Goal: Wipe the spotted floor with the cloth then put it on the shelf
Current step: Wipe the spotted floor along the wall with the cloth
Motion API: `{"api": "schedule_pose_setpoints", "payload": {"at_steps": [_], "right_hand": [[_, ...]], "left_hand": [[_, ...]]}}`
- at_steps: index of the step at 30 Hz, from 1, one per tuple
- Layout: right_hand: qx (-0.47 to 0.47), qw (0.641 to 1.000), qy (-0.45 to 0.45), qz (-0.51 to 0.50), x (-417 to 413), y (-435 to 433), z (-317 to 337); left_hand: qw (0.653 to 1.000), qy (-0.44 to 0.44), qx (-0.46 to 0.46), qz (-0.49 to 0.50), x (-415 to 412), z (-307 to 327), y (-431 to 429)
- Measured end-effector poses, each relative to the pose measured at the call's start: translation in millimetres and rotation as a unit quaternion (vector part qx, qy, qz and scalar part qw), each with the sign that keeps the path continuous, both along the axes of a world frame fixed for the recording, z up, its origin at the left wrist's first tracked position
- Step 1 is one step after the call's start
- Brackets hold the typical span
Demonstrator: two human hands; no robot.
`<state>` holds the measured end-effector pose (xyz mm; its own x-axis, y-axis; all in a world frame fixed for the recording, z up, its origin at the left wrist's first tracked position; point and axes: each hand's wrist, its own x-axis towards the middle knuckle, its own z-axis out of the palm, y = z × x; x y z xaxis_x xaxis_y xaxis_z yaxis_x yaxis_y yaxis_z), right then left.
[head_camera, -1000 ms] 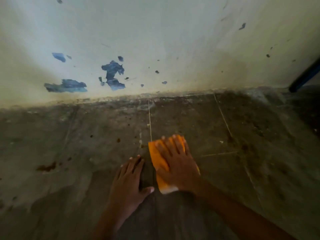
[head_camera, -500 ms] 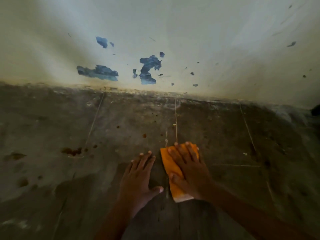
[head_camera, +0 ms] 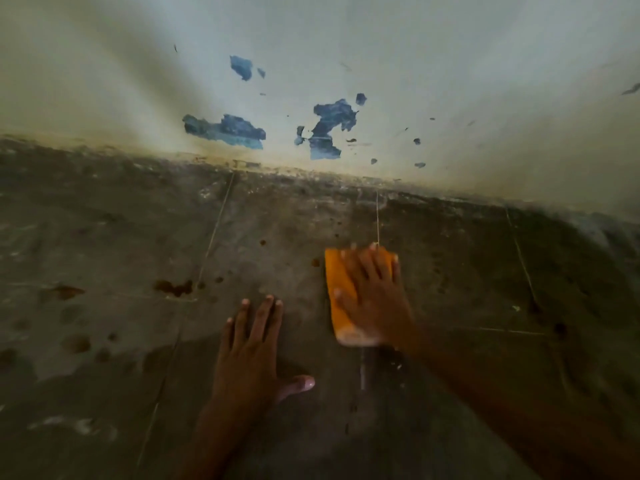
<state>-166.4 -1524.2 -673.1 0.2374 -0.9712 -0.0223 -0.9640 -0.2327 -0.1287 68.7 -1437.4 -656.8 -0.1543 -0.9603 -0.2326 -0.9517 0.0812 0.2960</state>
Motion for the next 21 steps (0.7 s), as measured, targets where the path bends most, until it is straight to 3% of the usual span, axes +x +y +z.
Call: {"api": "schedule_pose_setpoints", "payload": {"at_steps": [4,5,7,10,13,16,18,19,21], "right_hand": [[0.017,0.985,-0.014,-0.169,57,-111,-2],[-0.001,0.988,-0.013,-0.153,68,-103,-7],[-0.045,0.999,0.019,-0.015,66,-41,-11],[0.007,0.991,0.013,0.136,28,53,-6],[-0.012,0.994,0.03,0.108,16,-14,-2],[0.0,1.0,0.013,-0.017,65,-117,2],[-0.007,0.997,-0.005,-0.083,90,-128,-2],[-0.026,0.997,-0.012,-0.074,90,-112,-5],[-0.055,0.997,0.01,0.054,83,-45,-11]], "left_hand": [[1.0,0.01,-0.02,-0.011,1,-5,-2],[1.0,0.003,-0.014,-0.01,1,-6,2],[1.0,0.002,-0.004,-0.006,3,-6,3],[1.0,0.014,0.0,0.003,8,-3,2],[1.0,0.016,-0.022,-0.003,7,-5,3],[0.999,0.021,-0.042,0.011,9,-15,3],[0.999,0.03,-0.036,0.019,6,-14,2],[0.999,0.029,-0.027,0.014,4,-11,2],[0.999,0.027,-0.005,0.019,1,-1,7]]}}
